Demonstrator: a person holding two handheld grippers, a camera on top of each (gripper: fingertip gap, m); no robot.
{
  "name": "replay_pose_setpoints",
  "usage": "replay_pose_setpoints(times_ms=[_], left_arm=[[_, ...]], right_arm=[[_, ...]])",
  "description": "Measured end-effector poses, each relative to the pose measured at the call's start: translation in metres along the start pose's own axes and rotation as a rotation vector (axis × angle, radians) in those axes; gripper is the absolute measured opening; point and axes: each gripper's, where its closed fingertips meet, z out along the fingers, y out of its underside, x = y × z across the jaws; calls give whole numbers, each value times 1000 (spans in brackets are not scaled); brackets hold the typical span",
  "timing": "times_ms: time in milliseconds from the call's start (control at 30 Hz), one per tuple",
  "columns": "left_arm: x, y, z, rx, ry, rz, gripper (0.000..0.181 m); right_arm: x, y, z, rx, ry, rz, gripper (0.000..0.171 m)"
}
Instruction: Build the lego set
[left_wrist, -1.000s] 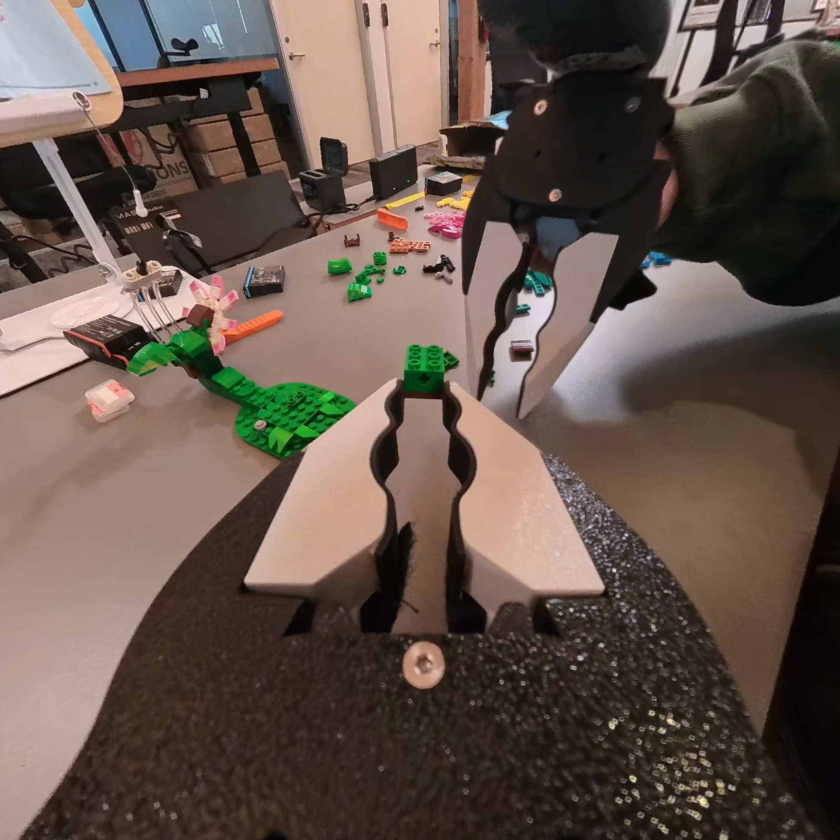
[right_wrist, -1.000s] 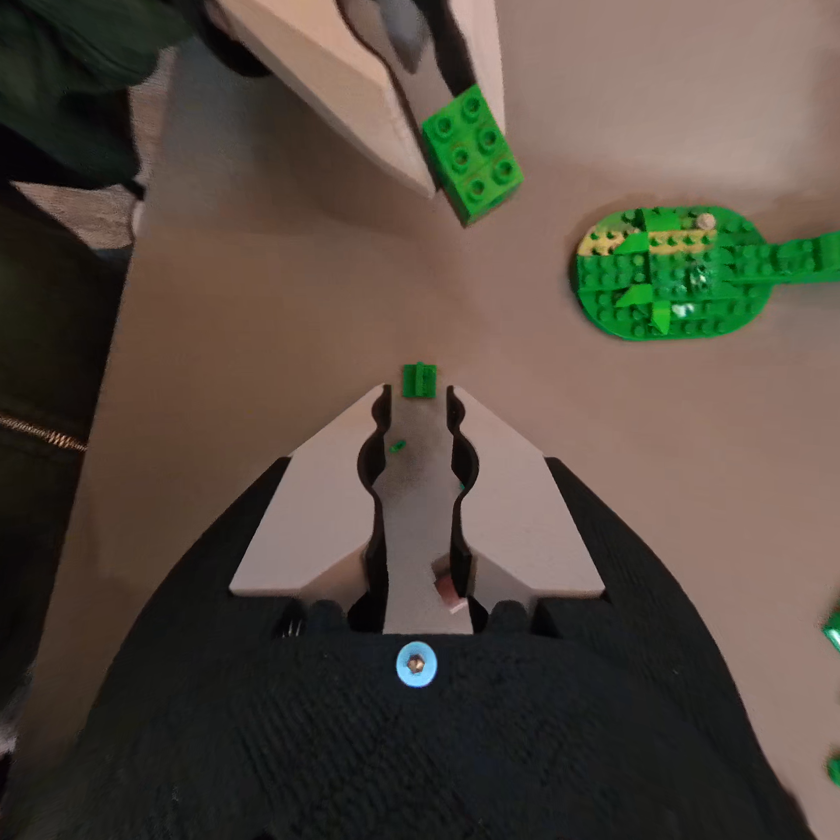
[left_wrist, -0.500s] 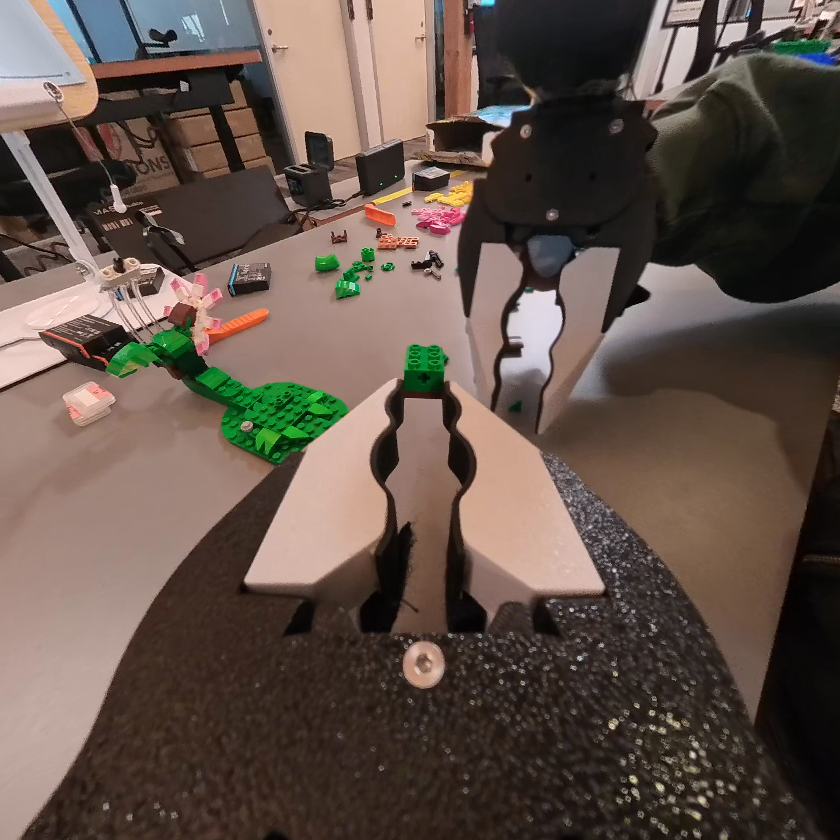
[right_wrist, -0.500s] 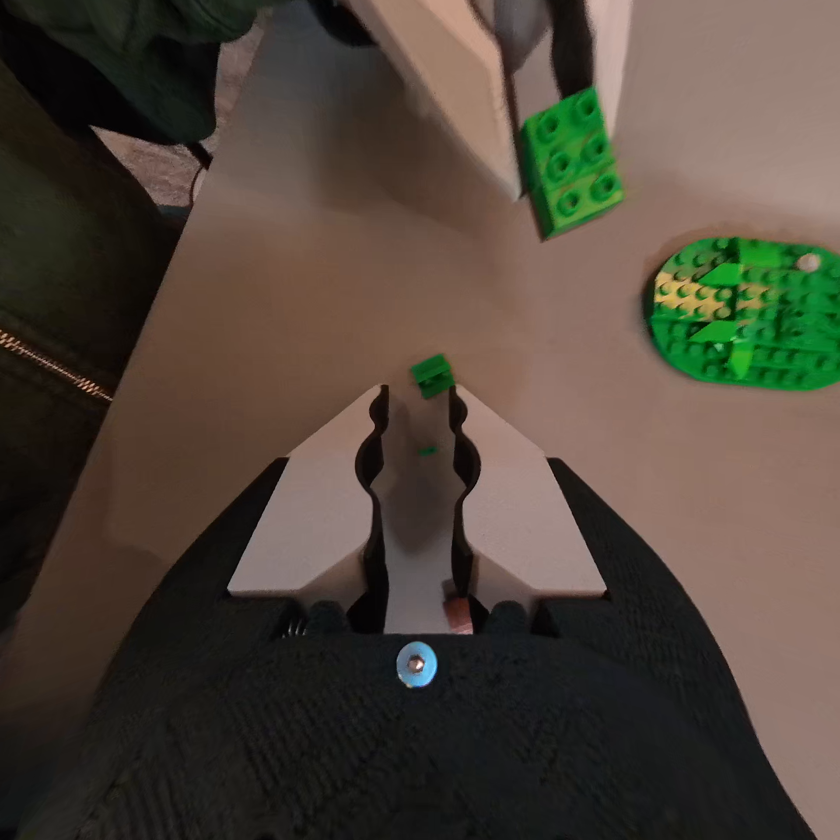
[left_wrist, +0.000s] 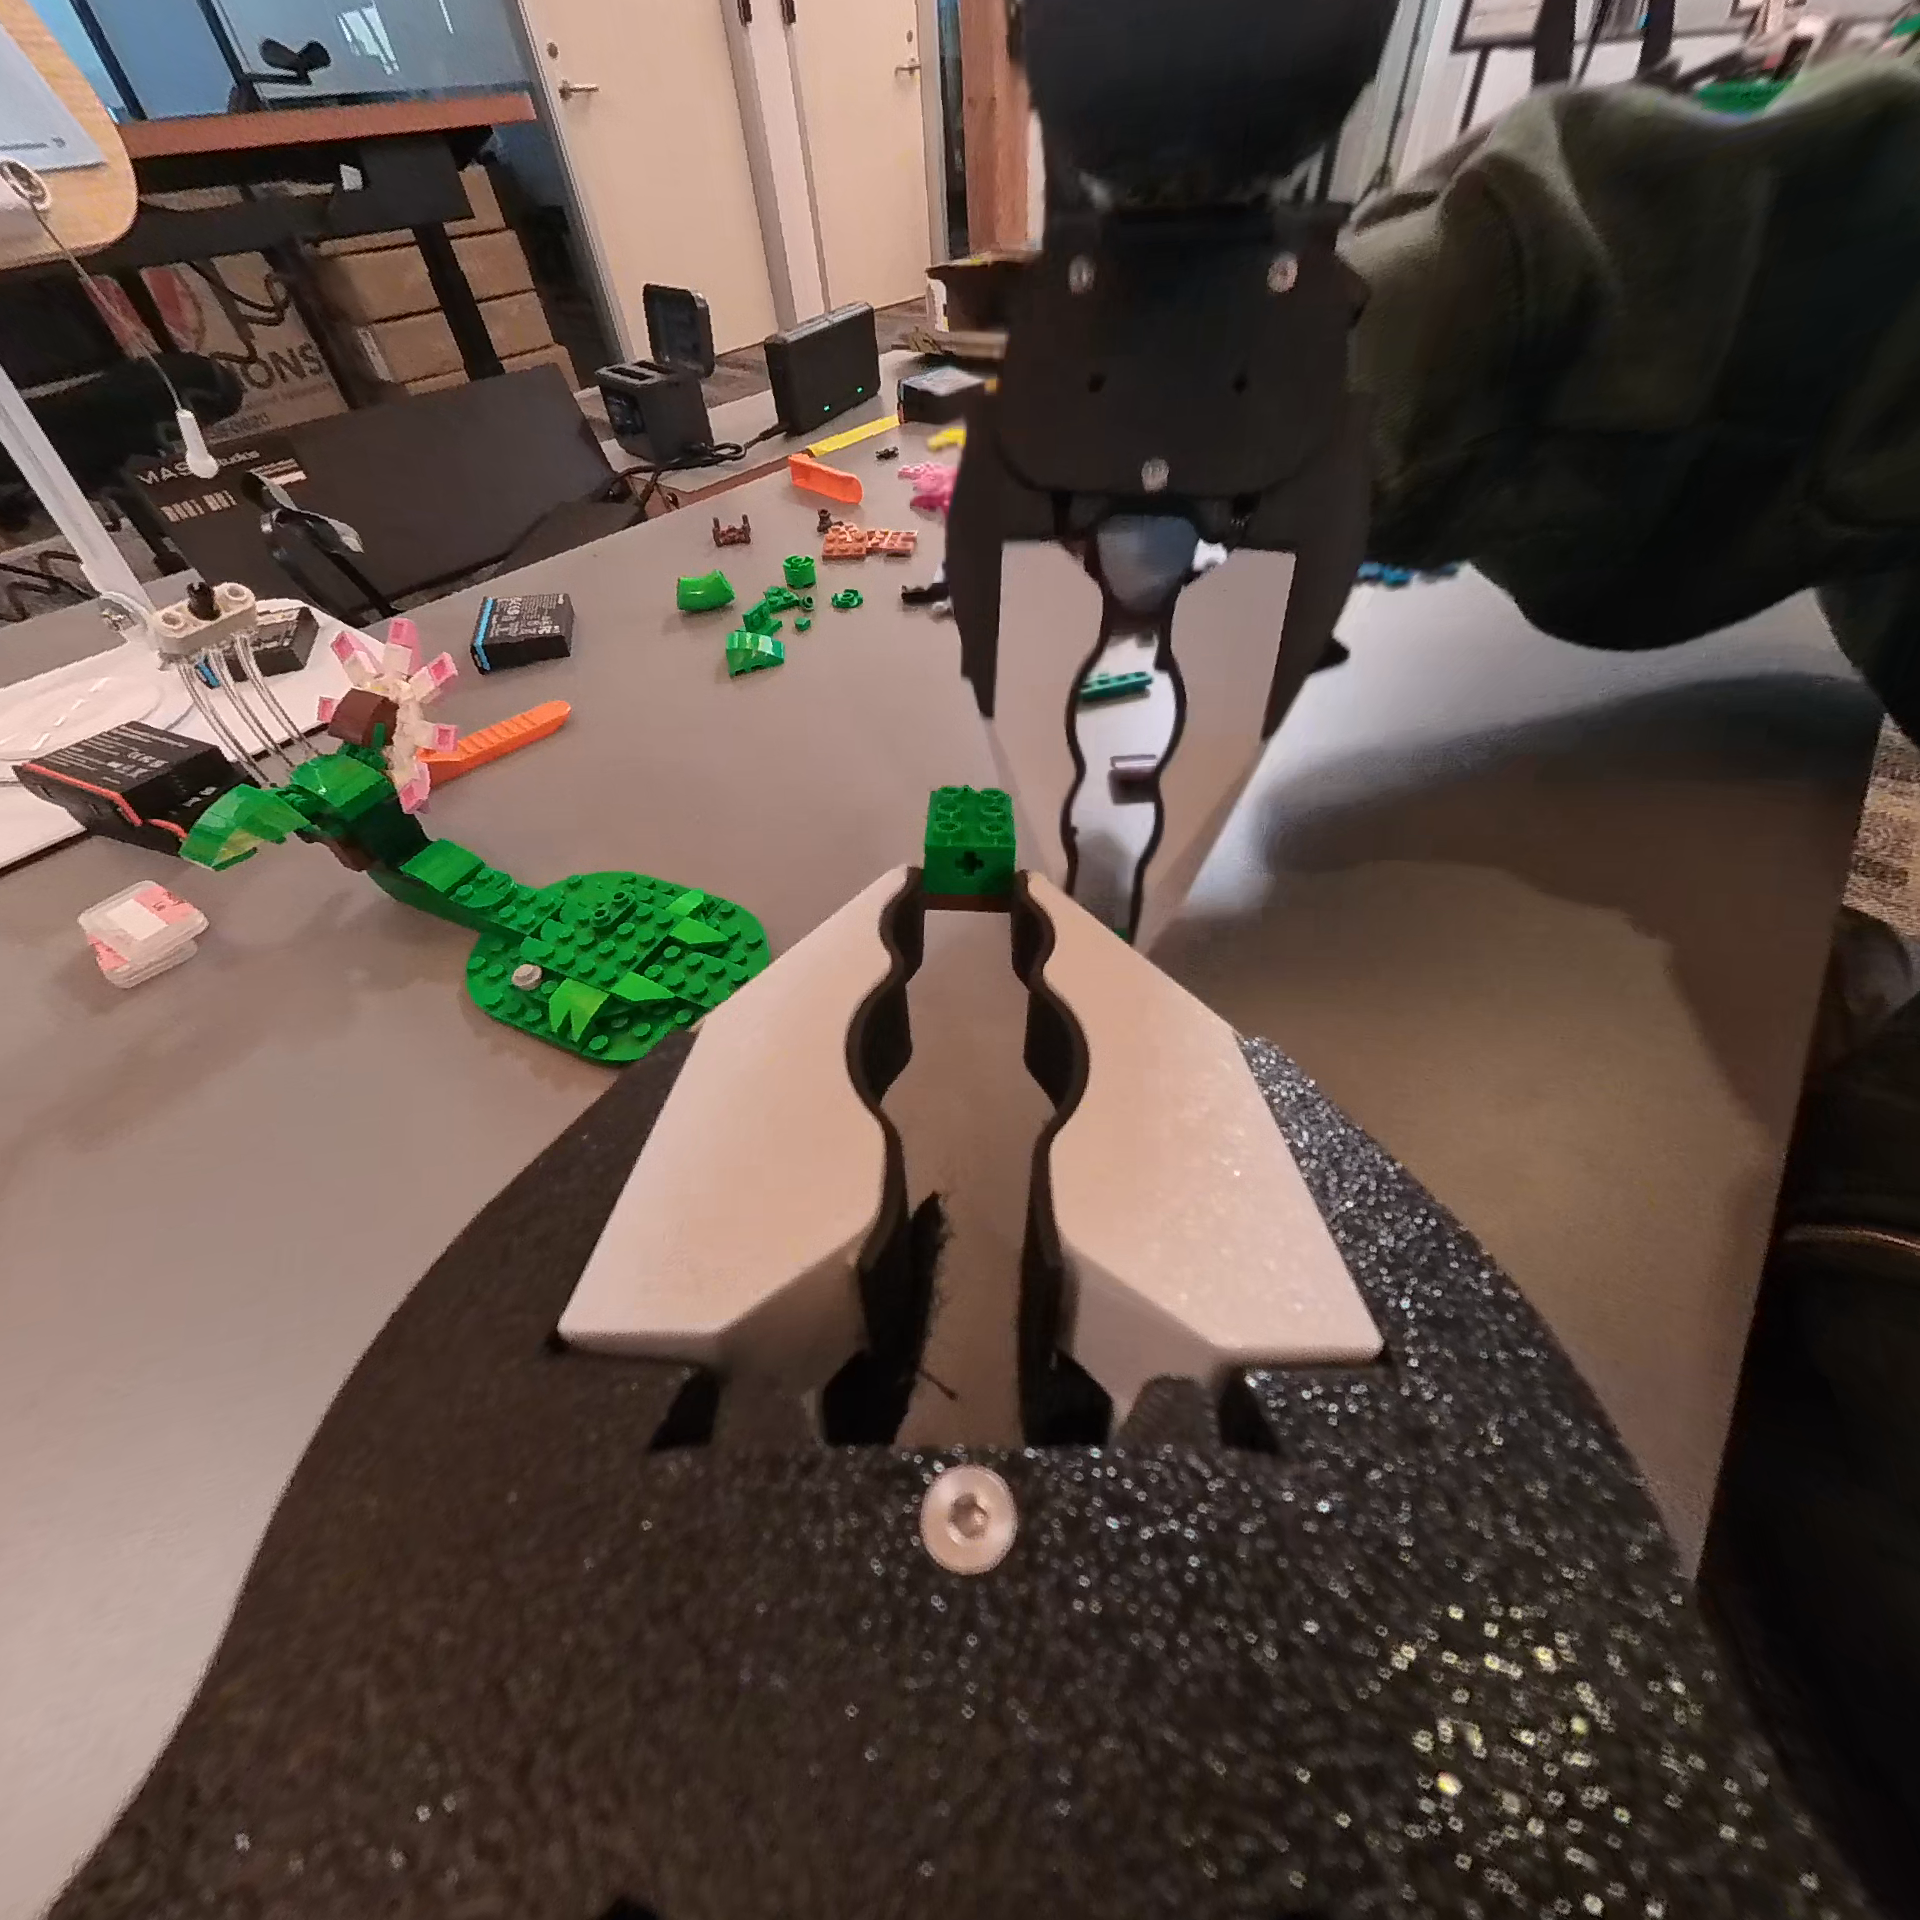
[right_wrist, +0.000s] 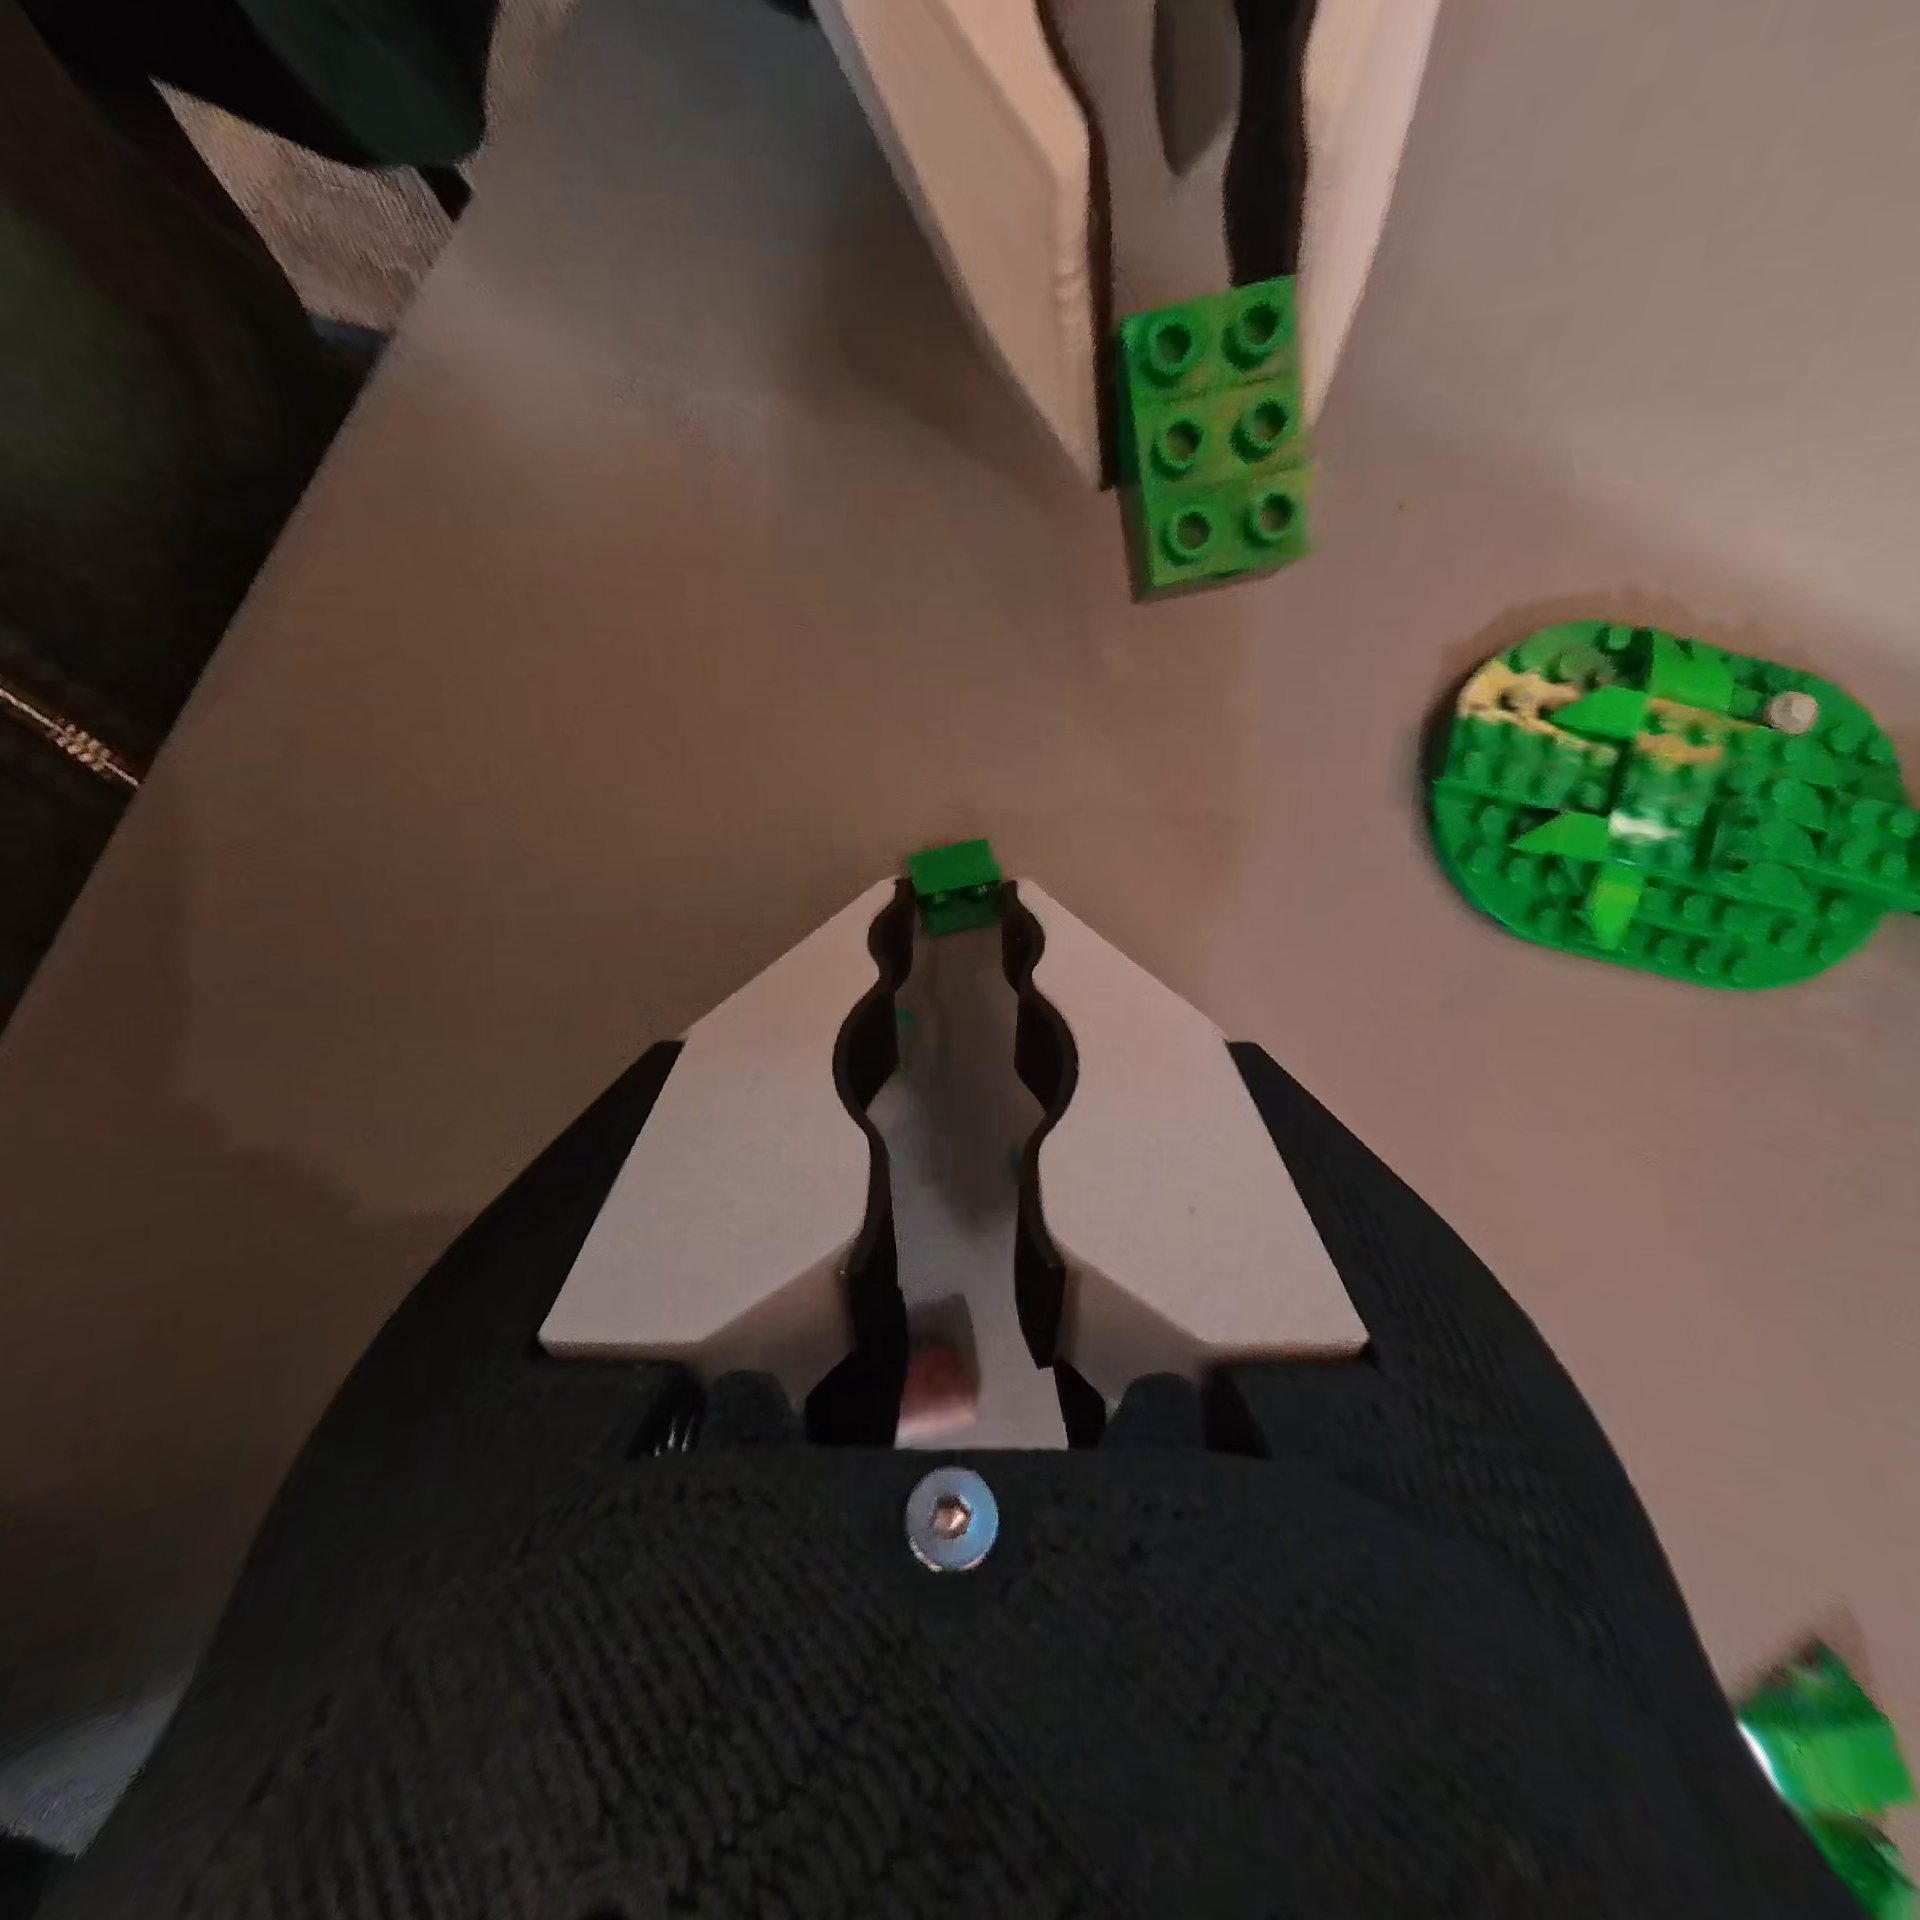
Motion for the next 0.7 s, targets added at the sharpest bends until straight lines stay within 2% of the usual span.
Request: replay_pose_setpoints(times_ms=[33, 233, 433, 567, 700], left_arm=[[0, 0, 0, -1, -2, -3, 14], [-2, 0, 5, -11, -26, -34, 13], [3, -5, 10, -5, -33, -53, 13], [4, -9, 10, 8, -35, -50, 13], [7, -16, 9, 50, -15, -64, 13]], right_arm=[[4, -1, -8, -21, 9, -5, 15], [24, -24, -58, -245, 44, -43, 15], [27, -43, -71, -484, 7, -134, 14], [24, -62, -76, -509, -9, -186, 14], [20, -81, -72, -422, -40, -205, 14]])
